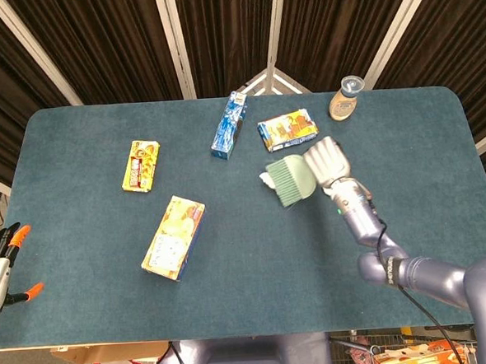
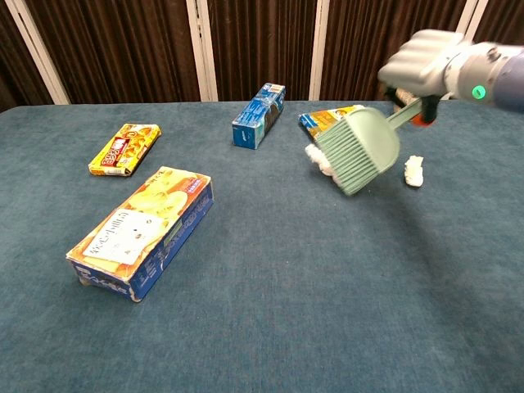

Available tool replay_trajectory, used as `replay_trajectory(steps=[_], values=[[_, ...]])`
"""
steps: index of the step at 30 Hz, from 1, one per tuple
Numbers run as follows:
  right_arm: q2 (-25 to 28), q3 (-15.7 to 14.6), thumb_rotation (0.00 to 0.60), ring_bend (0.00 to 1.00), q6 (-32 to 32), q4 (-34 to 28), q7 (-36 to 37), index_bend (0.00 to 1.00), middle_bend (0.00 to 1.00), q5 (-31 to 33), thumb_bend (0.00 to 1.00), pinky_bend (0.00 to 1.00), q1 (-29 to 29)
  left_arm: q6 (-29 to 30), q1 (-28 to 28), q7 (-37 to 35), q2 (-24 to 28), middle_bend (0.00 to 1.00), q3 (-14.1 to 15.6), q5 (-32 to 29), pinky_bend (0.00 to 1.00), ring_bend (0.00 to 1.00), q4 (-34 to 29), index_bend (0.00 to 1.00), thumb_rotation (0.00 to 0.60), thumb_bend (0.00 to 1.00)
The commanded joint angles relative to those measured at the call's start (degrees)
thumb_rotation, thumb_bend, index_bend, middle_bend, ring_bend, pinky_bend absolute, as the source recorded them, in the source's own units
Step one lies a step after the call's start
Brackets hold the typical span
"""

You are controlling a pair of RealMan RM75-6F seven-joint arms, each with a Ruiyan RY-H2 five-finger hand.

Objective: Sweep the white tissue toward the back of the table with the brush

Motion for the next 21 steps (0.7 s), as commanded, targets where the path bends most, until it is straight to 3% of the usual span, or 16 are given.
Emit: replay_trajectory(steps=[1,9,21], values=[[2.07,-0.3,0.6,1.0,1.48,0.47,-1.64,0.84,1.0,1.33,0.73,0.97,-0.72,0.33,0.06,0.29,-0.07,0.0,0.05,0.34,0.0,0.0,0.05,0.0,0.6,0.0],[7.81,-0.48,0.6,1.0,6.56,-1.21,-5.44,0.84,1.0,2.9,0.73,0.97,-2.35,0.79,0.13,0.56,-0.37,0.0,0.05,0.76,0.0,0.0,0.25,0.0,0.6,0.0],[16.25,-0.15,0.6,1.0,11.0,-16.31,0.36,0.84,1.0,-3.23,0.73,0.97,-5.94,1.02,-0.04,0.79,-0.67,0.0,0.16,1.65,0.0,0.0,0.25,0.0,0.6,0.0]])
